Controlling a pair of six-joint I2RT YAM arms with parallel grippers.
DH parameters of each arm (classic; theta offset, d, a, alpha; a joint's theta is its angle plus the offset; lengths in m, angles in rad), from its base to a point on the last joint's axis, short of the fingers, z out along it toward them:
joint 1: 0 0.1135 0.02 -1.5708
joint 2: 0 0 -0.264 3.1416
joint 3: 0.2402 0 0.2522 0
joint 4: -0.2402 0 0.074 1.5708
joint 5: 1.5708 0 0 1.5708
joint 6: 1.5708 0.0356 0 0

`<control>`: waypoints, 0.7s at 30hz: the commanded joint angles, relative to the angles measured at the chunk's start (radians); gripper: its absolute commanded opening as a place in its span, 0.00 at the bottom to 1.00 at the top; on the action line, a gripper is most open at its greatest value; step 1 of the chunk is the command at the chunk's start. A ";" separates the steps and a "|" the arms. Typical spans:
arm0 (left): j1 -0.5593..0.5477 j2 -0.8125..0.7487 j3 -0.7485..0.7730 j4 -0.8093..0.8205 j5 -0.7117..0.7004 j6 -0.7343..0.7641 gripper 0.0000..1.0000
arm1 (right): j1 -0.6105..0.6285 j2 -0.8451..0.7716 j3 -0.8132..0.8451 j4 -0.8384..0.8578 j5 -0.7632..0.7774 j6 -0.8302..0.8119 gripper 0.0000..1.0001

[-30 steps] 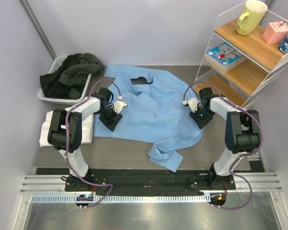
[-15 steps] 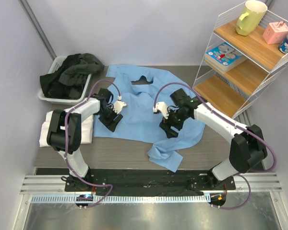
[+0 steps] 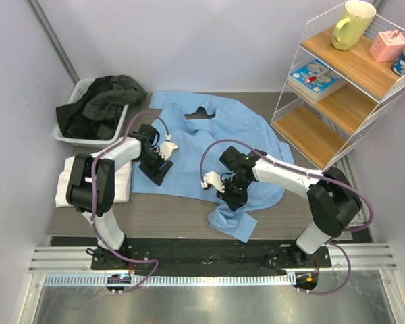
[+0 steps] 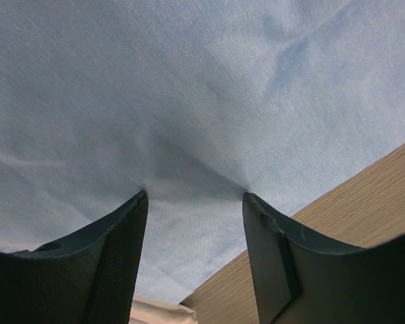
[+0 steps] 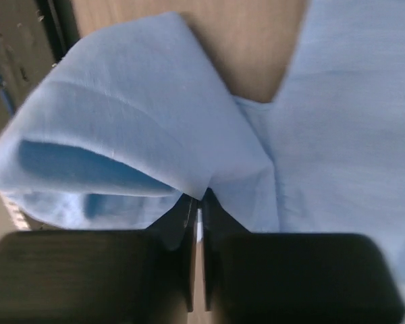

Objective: Fold and stack the long sleeve shirts
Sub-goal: Flatten the shirt out

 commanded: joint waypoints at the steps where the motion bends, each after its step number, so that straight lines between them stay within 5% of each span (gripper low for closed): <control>1: 0.000 0.061 -0.034 -0.027 -0.001 -0.021 0.59 | 0.035 -0.086 0.010 -0.050 -0.073 -0.009 0.01; 10: 0.000 0.086 -0.009 -0.052 -0.009 -0.018 0.56 | 0.293 -0.275 -0.095 -0.133 -0.075 -0.039 0.04; 11: 0.000 0.086 -0.008 -0.058 -0.006 -0.019 0.54 | 0.316 -0.275 -0.114 -0.128 -0.055 -0.054 0.09; 12: 0.000 0.085 -0.009 -0.061 -0.001 -0.021 0.53 | 0.346 -0.277 -0.128 -0.126 -0.046 -0.064 0.27; 15: 0.000 0.055 -0.026 -0.093 0.029 -0.006 0.45 | 0.389 -0.284 -0.113 -0.134 0.046 -0.070 0.58; 18: -0.004 0.002 -0.064 -0.148 0.051 0.023 0.36 | 0.200 -0.297 0.022 -0.139 0.008 -0.059 0.73; 19: -0.010 -0.009 -0.075 -0.170 0.056 0.033 0.35 | 0.040 -0.292 0.051 -0.157 -0.013 -0.065 0.76; 21: -0.050 -0.047 -0.121 -0.196 0.043 0.045 0.33 | -0.089 -0.242 0.119 -0.191 -0.030 -0.109 0.77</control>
